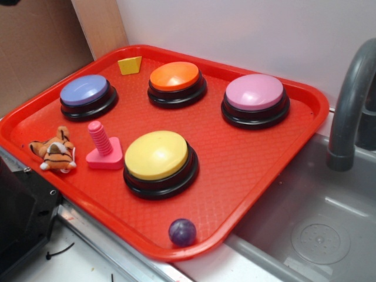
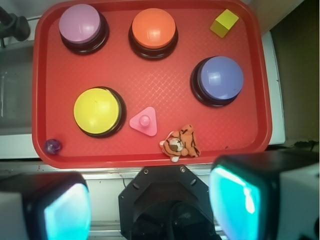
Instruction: Push the pink button.
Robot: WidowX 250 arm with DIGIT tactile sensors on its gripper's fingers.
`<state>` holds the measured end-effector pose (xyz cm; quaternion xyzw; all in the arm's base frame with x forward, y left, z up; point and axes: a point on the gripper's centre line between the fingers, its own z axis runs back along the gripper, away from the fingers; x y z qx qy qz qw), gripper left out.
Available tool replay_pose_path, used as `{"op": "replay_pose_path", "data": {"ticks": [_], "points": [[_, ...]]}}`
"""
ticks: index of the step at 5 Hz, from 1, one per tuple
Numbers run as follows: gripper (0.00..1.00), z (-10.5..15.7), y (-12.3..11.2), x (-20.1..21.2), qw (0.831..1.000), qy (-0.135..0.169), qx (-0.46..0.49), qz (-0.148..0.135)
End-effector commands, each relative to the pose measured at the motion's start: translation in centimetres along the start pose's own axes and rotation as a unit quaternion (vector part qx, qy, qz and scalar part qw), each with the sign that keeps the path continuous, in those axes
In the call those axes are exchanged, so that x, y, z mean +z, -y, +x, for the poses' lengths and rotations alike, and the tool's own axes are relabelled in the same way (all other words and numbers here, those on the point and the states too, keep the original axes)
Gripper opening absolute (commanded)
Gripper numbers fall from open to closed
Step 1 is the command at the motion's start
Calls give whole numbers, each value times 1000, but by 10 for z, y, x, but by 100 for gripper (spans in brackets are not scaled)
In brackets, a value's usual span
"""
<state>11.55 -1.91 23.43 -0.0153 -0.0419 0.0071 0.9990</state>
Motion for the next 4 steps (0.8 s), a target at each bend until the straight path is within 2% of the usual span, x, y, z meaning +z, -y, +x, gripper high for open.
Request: {"op": "replay_pose_path", "data": {"ticks": [1,2,4], "points": [[100,0,0,0,1000,0,0,0],[100,47,31,-31,997,39,-61,-7],[100,47,31,-31,997,39,-61,-7]]}}
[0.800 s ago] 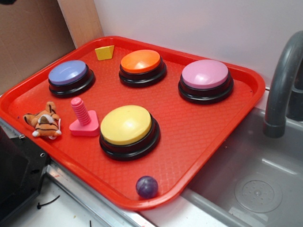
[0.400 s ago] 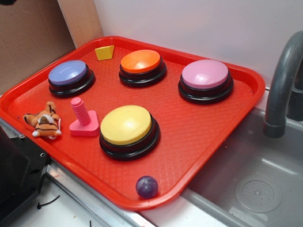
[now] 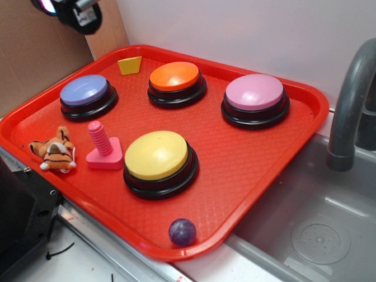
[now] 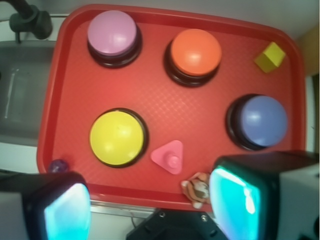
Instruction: Push the pink button.
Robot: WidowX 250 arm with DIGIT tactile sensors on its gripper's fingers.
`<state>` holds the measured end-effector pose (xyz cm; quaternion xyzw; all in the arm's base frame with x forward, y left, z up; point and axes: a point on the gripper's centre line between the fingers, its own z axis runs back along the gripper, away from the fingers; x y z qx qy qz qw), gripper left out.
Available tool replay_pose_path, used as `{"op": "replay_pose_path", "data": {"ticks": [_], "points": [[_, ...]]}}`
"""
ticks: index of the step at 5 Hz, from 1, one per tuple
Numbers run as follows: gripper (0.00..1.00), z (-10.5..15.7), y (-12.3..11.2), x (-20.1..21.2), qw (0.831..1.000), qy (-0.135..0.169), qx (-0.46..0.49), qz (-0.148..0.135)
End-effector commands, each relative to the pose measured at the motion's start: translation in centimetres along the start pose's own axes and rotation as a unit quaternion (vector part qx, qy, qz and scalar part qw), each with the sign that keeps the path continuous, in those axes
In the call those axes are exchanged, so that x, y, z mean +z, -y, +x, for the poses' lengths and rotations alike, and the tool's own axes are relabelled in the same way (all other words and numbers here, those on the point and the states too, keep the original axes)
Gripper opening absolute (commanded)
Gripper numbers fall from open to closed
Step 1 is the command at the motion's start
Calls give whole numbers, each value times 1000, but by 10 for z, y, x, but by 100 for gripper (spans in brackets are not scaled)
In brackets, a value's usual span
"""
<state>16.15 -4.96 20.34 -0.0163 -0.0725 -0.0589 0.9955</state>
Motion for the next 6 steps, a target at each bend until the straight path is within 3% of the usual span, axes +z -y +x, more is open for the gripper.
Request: {"op": "replay_pose_path", "data": {"ticks": [1,2,4,5,6], "points": [[100,5,1,4,1000,9,5,-2],[100,33,19,-36,999,-39,-35,5],[100,78,52,-87,1000,-21,-13,3],[100,92,60,-100,999,-7,38,-12],[100,108,62,-108,998,10,61,-7]]}}
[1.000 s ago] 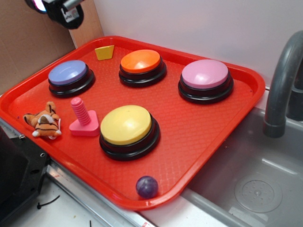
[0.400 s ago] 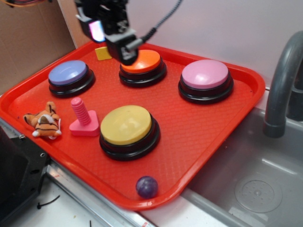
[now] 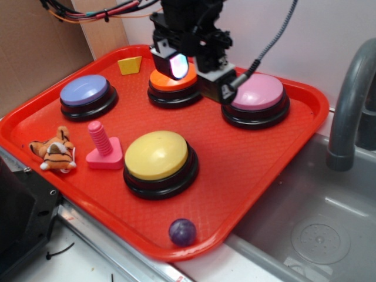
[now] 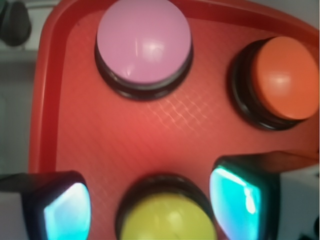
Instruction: Push the pink button.
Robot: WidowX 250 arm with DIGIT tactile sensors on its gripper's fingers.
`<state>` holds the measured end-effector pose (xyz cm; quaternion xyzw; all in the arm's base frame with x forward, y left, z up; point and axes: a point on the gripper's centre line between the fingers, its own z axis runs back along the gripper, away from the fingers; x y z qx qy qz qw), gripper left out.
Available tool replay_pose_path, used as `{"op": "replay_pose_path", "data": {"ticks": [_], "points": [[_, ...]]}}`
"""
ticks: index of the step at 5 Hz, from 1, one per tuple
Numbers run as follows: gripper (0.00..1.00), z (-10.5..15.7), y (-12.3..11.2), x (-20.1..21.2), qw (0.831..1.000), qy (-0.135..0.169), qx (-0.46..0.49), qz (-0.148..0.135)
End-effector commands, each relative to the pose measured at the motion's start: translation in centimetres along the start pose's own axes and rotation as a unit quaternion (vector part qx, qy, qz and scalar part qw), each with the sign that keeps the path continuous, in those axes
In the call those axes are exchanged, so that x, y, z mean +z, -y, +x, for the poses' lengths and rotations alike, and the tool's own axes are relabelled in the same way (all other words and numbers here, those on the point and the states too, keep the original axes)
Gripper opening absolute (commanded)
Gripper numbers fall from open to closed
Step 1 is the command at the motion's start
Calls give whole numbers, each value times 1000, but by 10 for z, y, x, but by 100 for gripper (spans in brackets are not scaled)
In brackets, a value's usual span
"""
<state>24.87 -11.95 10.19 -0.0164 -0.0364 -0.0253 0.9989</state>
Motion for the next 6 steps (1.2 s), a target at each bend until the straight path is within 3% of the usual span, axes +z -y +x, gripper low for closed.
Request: {"op": "replay_pose_path", "data": {"ticks": [1,3,6], "points": [[100,49,7,-2,999,45,0,-11],[100,66,0,-30,999,32,-21,-7],[100,70,-9,-51,1000,13,-18,-5]]}}
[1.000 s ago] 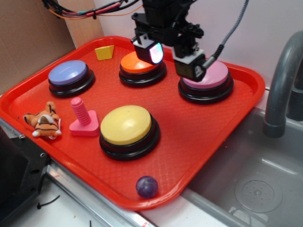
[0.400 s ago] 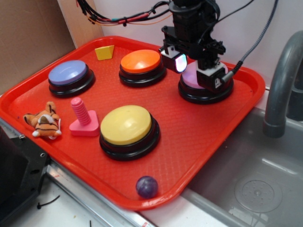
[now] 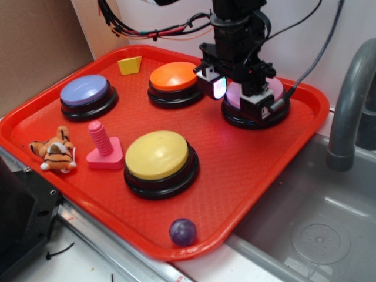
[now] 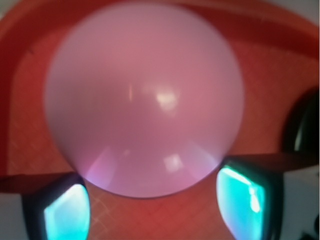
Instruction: Push the pink button.
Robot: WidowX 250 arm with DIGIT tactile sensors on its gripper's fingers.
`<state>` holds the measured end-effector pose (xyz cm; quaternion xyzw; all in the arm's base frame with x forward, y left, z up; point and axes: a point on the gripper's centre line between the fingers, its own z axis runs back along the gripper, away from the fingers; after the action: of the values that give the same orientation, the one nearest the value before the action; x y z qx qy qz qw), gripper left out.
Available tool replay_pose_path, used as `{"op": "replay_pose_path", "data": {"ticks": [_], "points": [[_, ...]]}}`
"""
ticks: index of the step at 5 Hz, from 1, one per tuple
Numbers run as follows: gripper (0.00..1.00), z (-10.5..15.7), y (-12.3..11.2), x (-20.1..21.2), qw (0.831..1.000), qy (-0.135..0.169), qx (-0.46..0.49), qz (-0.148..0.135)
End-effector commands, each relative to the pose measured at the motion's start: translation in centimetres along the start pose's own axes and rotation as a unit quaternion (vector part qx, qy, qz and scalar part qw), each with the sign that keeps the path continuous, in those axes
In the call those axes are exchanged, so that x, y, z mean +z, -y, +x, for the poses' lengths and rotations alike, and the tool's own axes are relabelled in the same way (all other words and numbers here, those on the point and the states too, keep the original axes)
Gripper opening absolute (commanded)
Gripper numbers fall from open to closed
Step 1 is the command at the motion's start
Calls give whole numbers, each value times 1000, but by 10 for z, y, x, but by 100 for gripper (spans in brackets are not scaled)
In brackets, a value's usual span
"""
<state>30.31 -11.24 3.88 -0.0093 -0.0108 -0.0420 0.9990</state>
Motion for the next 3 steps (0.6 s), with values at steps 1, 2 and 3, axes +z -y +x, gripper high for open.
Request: {"op": "replay_pose_path", "data": {"ticks": [1,2,3], "points": [[100,17,5,29,999,50,-13,-7],[100,13,4,43,998,57,-15,-2],[100,8,-1,52,998,62,-11,-1]]}}
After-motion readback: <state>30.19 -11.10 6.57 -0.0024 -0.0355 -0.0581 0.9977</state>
